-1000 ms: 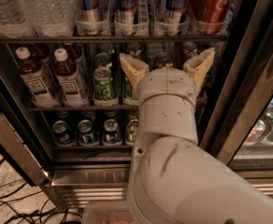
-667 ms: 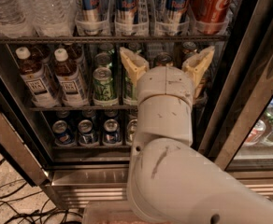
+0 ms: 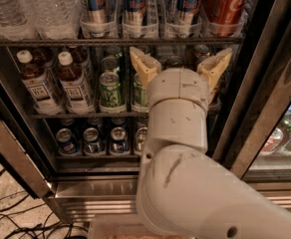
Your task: Pick coke can from top shelf of fridge
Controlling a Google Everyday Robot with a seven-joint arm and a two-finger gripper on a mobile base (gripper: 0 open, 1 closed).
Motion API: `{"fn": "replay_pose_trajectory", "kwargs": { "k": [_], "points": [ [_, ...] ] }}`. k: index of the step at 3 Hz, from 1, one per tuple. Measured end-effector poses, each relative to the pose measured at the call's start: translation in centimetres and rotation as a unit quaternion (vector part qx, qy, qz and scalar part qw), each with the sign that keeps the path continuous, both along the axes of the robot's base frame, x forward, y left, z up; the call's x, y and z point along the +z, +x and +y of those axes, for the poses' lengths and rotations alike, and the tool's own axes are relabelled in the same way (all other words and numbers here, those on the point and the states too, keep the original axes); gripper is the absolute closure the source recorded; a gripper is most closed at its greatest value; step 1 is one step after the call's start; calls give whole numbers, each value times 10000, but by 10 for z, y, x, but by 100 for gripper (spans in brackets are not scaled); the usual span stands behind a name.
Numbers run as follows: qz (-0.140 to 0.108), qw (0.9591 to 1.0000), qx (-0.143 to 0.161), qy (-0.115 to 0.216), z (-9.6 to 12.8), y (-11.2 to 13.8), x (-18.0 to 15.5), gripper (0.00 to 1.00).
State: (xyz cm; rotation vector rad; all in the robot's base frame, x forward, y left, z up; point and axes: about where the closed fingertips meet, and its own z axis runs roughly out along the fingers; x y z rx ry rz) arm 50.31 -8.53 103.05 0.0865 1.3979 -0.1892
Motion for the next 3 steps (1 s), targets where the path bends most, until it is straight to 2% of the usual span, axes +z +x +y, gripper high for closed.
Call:
{"fn": "replay_pose_trajectory", "kwargs": {
  "k": [1, 2, 3],
  "points": [
    [-106, 9996, -223, -163, -17, 3, 13, 0],
    [-59, 9991, -335, -259, -66, 19, 8, 0],
    [-59, 9991, -335, -259, -66, 19, 8, 0]
  ]
}}
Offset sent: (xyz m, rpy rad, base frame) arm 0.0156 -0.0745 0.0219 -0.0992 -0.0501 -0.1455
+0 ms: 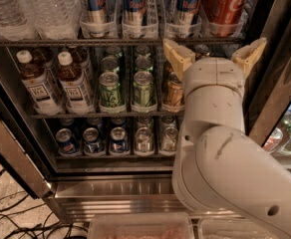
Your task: Pick coke can from top shelf of fridge
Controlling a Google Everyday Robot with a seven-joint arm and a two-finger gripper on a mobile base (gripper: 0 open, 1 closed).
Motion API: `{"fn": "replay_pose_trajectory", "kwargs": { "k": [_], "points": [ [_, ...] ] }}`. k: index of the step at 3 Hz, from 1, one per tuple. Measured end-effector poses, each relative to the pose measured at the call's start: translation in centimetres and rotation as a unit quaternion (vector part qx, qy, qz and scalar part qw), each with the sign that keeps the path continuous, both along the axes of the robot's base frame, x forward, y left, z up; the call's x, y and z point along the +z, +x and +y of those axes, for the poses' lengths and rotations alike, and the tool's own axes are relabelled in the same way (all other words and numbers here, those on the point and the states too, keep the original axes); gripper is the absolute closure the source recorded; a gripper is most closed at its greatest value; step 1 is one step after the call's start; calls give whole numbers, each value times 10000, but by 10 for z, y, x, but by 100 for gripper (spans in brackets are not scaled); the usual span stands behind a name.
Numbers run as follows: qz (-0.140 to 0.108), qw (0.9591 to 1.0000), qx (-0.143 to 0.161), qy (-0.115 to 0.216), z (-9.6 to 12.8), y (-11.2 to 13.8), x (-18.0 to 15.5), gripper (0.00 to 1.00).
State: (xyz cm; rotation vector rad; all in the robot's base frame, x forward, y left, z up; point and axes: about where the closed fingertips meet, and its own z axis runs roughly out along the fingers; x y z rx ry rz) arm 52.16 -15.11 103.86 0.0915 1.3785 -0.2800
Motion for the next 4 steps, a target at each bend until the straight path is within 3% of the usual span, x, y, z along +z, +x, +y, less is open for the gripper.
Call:
{"fn": "replay_pose_trajectory", "kwargs": {
  "k": [3, 4],
  "points": [
    [-157, 9996, -186, 174, -16, 12, 10, 0],
    [-157, 9996, -186, 174, -16, 12, 10, 18]
  ]
}}
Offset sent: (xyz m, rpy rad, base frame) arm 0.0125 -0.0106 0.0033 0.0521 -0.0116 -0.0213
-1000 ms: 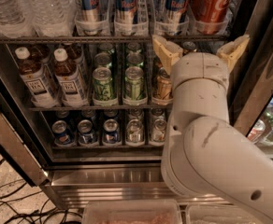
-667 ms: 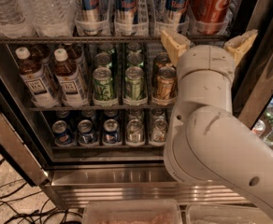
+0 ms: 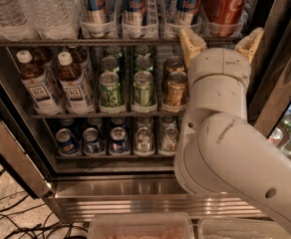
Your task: Pick coke can from top shelf of fridge
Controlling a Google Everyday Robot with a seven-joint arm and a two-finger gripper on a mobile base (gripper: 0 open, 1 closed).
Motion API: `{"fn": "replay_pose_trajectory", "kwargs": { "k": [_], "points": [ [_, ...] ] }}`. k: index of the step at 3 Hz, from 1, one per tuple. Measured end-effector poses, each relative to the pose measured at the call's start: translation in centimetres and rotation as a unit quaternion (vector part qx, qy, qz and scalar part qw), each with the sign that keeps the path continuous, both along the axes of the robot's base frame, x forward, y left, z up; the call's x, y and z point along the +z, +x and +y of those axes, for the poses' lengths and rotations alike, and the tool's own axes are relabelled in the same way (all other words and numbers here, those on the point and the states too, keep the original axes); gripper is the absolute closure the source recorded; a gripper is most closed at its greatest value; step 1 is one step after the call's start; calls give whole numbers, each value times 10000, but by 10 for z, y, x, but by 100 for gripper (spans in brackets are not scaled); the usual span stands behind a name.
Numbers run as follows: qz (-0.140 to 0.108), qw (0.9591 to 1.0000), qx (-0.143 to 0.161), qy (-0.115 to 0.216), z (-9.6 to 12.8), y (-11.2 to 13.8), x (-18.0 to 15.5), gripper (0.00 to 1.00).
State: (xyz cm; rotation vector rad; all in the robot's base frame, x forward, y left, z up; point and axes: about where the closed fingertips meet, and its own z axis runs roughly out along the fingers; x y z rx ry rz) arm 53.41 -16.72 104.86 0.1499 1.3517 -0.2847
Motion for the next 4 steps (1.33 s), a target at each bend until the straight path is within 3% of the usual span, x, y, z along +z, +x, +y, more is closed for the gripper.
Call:
{"fn": "replay_pose_trajectory", "kwargs": {
  "k": [1, 2, 3, 4],
  "points": [
    [0, 10000, 0, 0, 0, 0, 0, 42],
    [0, 10000, 0, 0, 0, 0, 0, 53],
    [0, 10000, 0, 0, 0, 0, 0, 27],
    [0, 10000, -1, 2, 0, 0, 0, 40]
  ]
}}
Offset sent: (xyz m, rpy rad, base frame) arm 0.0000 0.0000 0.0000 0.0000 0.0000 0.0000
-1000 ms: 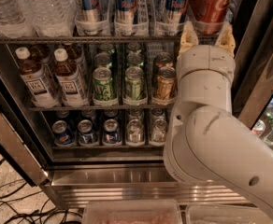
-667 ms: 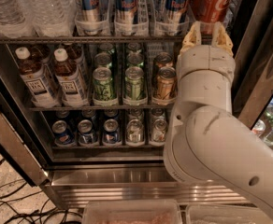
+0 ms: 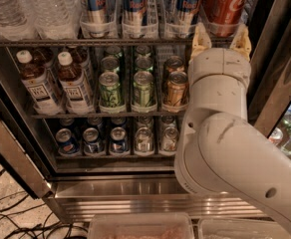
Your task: Pick coke can from top shelf of fridge
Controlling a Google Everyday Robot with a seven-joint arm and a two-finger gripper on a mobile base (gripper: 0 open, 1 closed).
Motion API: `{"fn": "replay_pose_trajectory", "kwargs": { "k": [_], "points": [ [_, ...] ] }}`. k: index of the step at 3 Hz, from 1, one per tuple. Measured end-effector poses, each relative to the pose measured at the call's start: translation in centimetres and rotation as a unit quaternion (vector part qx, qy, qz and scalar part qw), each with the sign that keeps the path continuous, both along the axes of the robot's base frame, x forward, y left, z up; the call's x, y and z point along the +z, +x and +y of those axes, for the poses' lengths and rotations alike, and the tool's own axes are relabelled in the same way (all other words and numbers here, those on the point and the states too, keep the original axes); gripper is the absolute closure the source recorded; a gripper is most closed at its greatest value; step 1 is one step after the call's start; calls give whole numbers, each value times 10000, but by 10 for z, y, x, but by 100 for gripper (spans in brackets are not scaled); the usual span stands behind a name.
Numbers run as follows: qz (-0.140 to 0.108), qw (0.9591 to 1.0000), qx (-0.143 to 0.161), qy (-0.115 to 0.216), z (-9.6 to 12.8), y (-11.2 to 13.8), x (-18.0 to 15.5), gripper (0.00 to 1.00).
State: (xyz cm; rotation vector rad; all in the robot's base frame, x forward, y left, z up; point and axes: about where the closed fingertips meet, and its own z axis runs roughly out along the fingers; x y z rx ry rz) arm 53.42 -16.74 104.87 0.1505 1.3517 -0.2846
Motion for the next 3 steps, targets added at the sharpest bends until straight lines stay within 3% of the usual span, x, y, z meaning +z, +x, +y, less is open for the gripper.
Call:
{"fn": "replay_pose_trajectory", "kwargs": {
  "k": [1, 2, 3],
  "points": [
    [0, 10000, 0, 1, 0, 0, 0, 38],
    [0, 10000, -1, -1, 0, 0, 0, 29],
    [-34, 10000, 0, -20, -2, 3, 3, 28]
  ]
}}
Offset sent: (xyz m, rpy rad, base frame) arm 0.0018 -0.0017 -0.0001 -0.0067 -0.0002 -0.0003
